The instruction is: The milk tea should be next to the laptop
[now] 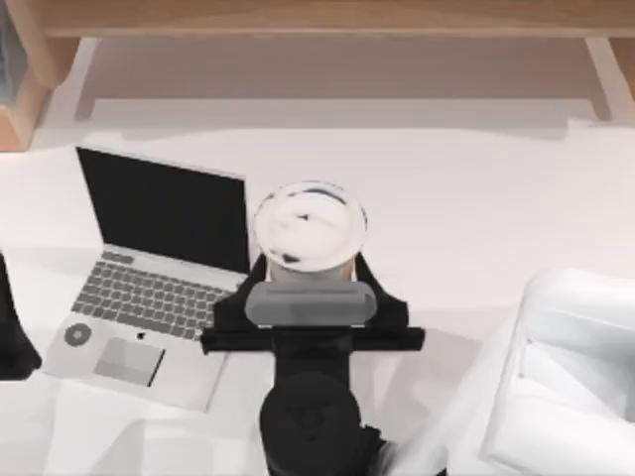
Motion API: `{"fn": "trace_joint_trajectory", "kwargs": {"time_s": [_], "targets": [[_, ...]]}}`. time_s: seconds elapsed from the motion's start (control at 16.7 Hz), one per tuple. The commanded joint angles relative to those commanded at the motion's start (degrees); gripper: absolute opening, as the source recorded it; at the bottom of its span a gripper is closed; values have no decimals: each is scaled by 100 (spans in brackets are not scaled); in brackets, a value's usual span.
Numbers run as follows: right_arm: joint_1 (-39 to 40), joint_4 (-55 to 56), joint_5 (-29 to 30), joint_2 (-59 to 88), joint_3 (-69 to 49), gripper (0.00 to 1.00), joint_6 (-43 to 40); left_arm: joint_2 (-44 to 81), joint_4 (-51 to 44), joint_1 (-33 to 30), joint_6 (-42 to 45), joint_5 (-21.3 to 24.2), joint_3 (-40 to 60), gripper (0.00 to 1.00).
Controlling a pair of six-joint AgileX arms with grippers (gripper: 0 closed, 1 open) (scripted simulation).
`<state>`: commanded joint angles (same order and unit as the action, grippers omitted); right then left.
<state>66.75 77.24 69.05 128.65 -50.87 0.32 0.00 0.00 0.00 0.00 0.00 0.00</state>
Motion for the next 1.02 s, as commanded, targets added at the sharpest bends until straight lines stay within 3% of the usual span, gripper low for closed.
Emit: {"fn": "trace_joint_trajectory", "kwargs": {"time_s": [0.78, 1.02], "targets": [[0, 0, 0, 0, 0, 98, 0, 0, 0, 0, 0, 0, 0, 100], [0, 0, 0, 0, 0, 100, 0, 0, 0, 0, 0, 0, 0, 100]]}}
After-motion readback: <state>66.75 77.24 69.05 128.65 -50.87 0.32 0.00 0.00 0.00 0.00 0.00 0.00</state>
